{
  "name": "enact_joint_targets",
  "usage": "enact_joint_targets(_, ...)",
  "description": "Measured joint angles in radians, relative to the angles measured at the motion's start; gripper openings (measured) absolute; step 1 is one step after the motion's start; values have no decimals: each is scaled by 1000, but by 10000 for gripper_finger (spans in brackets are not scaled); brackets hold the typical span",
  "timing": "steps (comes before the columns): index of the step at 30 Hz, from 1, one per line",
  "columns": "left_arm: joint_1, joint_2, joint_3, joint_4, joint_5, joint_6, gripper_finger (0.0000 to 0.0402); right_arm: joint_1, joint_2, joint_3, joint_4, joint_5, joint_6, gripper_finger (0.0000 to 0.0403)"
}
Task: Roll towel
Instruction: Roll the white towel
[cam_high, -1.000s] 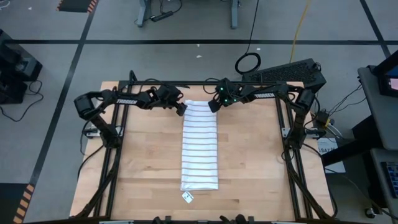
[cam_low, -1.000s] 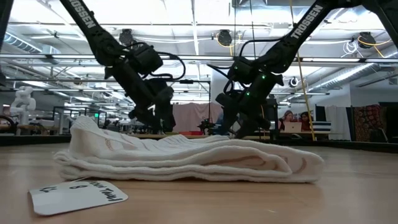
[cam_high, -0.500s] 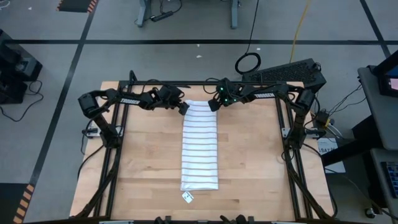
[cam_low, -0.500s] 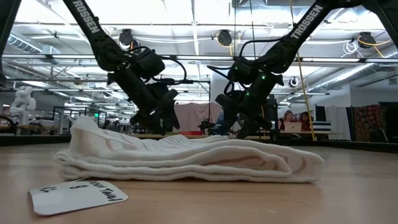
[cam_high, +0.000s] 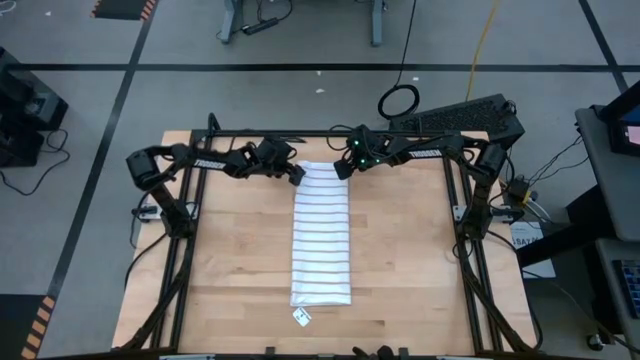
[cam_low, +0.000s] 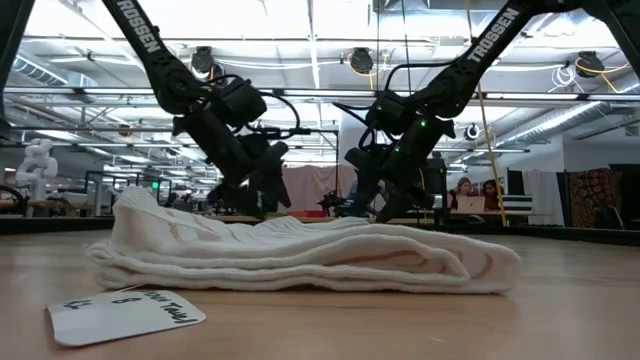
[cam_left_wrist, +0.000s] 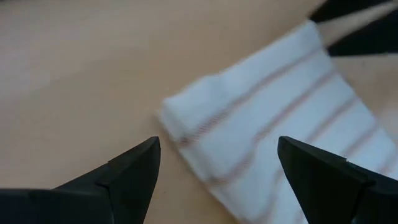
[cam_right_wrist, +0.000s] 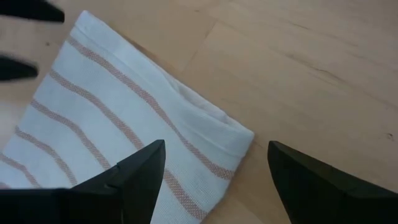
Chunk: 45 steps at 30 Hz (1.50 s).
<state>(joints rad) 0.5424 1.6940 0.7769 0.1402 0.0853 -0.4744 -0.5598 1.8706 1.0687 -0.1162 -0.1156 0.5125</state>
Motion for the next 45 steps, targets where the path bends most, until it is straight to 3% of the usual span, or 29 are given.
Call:
enact_joint_targets(14,26,-8,51,-99,43,62,329,-2,0,0,15,19,16,274)
enact_joint_targets(24,-3,-8,51,-124,45,114,329,58,0,0,42,189,-32,274)
enact_joint_targets(35,-2,-8,51,-130,39,114,329,71,0,0,10,199,-1,274)
enact_joint_targets(39,-27,-15,51,-144,47,127,329,103,-1,-1,-26,199,-59,274)
enact_joint_targets(45,-137,-126,49,-333,20,228,329,209,-69,-2,-119,240,-172,274)
